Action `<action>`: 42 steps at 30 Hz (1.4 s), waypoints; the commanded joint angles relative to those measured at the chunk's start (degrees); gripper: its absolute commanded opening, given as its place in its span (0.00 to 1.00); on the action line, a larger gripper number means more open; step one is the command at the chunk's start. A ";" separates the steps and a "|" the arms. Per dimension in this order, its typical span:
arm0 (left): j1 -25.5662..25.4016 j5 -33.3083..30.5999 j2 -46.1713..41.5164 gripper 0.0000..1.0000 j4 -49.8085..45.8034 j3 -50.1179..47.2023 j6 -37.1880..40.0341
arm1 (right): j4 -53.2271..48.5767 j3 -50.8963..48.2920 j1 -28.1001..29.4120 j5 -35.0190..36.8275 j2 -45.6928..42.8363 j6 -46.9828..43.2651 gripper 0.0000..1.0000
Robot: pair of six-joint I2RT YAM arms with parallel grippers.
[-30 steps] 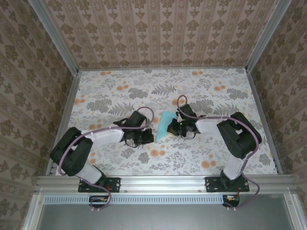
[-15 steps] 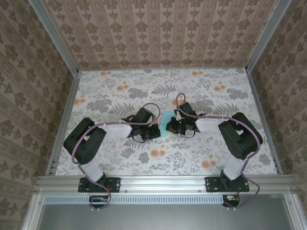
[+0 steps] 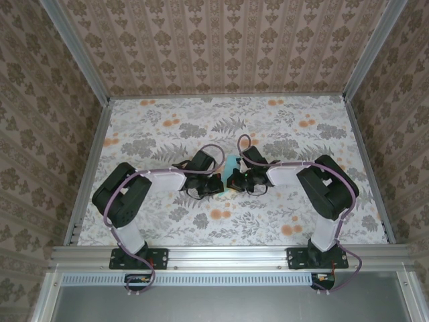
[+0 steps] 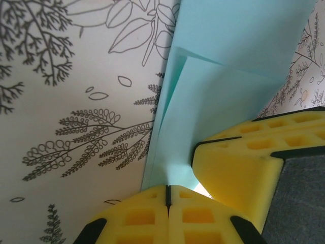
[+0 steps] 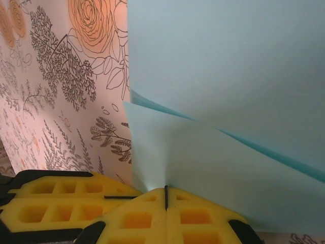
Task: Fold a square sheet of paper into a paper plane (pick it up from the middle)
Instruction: Third fold the triangle at the center of the table.
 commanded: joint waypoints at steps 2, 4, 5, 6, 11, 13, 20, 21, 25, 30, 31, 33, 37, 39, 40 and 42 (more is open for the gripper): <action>-0.22 -2.59 2.10 0.00 -7.15 1.06 -0.65 | -2.65 -0.57 -1.24 1.76 0.56 -1.93 0.01; -0.22 -2.66 2.07 0.00 -8.07 0.84 -0.82 | -2.55 -2.18 -3.16 2.68 -0.30 -2.02 0.01; -0.22 -2.66 2.17 0.00 -8.47 0.65 -0.82 | -2.63 -2.98 -4.52 3.15 -0.69 -2.02 0.01; -0.20 -2.53 2.19 0.00 -8.72 0.45 -0.83 | -2.59 -3.61 -5.90 3.58 -1.16 -2.02 0.01; -0.09 -1.98 2.01 0.00 -8.37 -0.01 -0.83 | -3.93 -5.04 -11.25 5.14 -2.85 -1.91 0.01; -0.12 -1.38 1.78 0.00 -7.88 0.41 -0.32 | -4.61 -4.85 -12.00 5.81 -4.10 -1.27 0.01; -0.13 1.58 -0.28 0.00 -7.10 4.72 2.94 | -6.97 -4.67 -12.08 9.37 -12.12 2.00 0.08; -0.13 1.88 -0.82 0.00 -6.83 5.41 3.20 | -7.67 -4.67 -12.08 9.57 -12.98 2.22 0.11; -0.04 1.41 -2.20 0.11 -6.47 7.80 4.50 | -8.07 -4.96 -12.10 7.49 -14.12 3.28 0.24; 0.62 -1.27 -0.54 0.15 -7.35 9.90 4.74 | -5.16 -6.67 -12.10 2.88 -13.34 6.42 0.32; 0.67 -1.99 -0.05 0.15 -7.57 10.16 4.73 | -4.55 -6.90 -12.06 2.18 -13.03 6.88 0.32; 0.88 -2.85 1.18 0.13 -8.01 10.75 4.65 | -3.28 -7.34 -11.92 0.74 -12.13 7.62 0.33; 1.07 -4.78 2.70 0.10 -9.40 11.42 4.44 | -2.51 -6.88 -11.35 -0.69 -10.61 7.63 0.34; 1.36 -5.26 2.73 0.09 -9.46 11.01 4.23 | -2.28 -6.31 -11.14 -1.43 -9.64 7.31 0.34; 1.49 -5.38 2.80 0.09 -9.46 10.78 4.17 | -2.25 -6.02 -11.07 -1.62 -9.21 7.19 0.34; 1.75 -5.36 2.67 0.09 -9.39 10.38 4.06 | -1.69 -5.66 -10.96 -2.29 -8.22 7.01 0.34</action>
